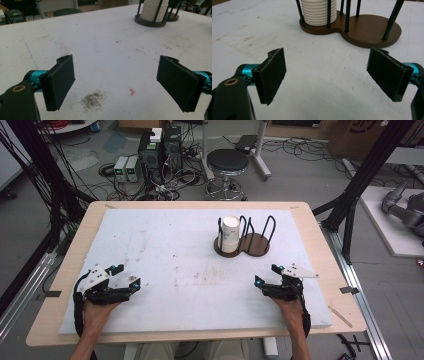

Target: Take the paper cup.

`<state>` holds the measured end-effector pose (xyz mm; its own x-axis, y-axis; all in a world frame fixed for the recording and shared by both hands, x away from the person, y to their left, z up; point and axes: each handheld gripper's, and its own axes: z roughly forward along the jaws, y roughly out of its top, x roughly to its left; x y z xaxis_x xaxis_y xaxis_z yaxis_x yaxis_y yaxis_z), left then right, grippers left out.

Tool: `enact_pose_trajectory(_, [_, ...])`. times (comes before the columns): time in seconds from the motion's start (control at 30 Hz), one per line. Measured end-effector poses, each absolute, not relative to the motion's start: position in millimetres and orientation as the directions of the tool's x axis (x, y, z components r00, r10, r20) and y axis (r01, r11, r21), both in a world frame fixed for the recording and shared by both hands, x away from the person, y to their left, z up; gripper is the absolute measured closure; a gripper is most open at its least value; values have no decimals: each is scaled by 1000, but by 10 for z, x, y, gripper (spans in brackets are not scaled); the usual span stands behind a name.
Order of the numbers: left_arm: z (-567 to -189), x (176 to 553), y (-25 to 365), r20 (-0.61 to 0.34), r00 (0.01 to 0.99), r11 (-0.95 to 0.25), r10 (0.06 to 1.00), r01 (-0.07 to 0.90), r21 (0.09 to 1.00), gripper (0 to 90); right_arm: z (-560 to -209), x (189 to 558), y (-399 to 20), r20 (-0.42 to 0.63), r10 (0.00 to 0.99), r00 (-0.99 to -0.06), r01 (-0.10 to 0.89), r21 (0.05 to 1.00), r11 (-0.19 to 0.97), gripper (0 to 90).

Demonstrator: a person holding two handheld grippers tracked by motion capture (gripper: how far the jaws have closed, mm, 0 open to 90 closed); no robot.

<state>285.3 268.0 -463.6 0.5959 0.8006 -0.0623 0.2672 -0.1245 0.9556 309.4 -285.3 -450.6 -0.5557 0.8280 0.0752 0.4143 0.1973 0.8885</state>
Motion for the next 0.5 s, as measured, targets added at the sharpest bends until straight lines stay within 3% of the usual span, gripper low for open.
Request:
enact_pose_trajectory(0.3, [-4634,2865,2679,-65,596,-128,801,276,953,148,-4392,3115,-2900,85,832,-549,414,892,182,166])
enact_pose_trajectory(0.5, [-4635,2864,2678,-67,595,-126,801,276,953,148,-4069,3185,-2947,86,818,-569,377,911,166,166])
